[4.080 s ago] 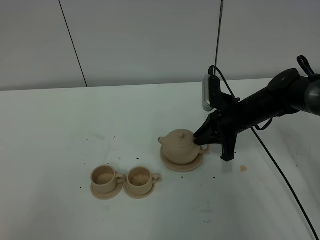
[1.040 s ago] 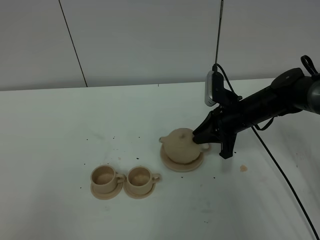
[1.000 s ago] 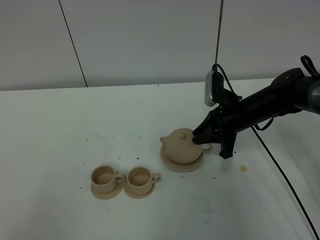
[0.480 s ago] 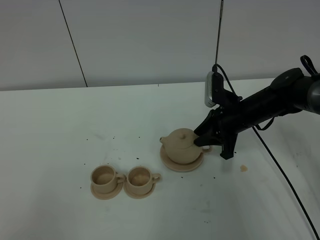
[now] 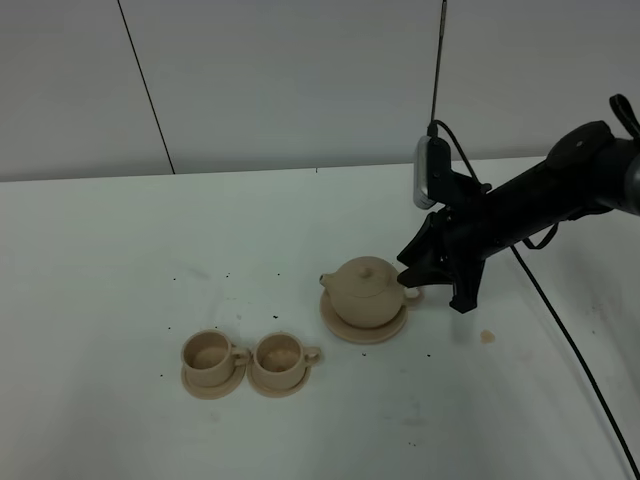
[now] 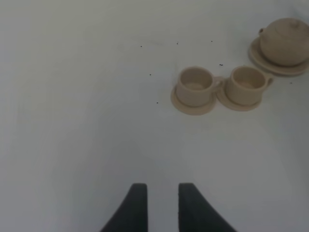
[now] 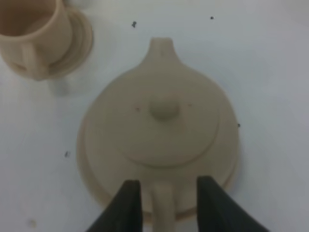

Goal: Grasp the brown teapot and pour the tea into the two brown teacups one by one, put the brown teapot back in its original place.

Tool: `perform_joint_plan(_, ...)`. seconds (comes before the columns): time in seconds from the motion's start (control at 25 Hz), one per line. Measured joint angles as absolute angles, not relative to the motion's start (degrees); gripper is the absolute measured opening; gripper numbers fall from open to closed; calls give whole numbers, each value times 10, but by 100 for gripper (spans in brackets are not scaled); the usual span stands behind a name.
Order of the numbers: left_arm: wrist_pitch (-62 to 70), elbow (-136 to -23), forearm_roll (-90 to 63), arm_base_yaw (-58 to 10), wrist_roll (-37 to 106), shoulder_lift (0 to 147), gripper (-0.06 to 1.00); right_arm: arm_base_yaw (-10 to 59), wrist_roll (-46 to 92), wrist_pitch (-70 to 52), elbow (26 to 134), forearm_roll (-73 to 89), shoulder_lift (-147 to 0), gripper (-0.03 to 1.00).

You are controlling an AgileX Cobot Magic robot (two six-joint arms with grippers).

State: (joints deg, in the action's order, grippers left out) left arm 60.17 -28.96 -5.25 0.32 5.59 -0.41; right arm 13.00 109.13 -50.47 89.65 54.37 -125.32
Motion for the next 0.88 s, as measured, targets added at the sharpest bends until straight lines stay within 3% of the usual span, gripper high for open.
perform_joint_plan(0.52,602,-290,-53,3,56,-4,23,186,949,-509,937,294,-1212,28)
perform_joint_plan(0.88,602,-290,-53,3,56,-4,23,214,914,-505,950,245,-1212,28)
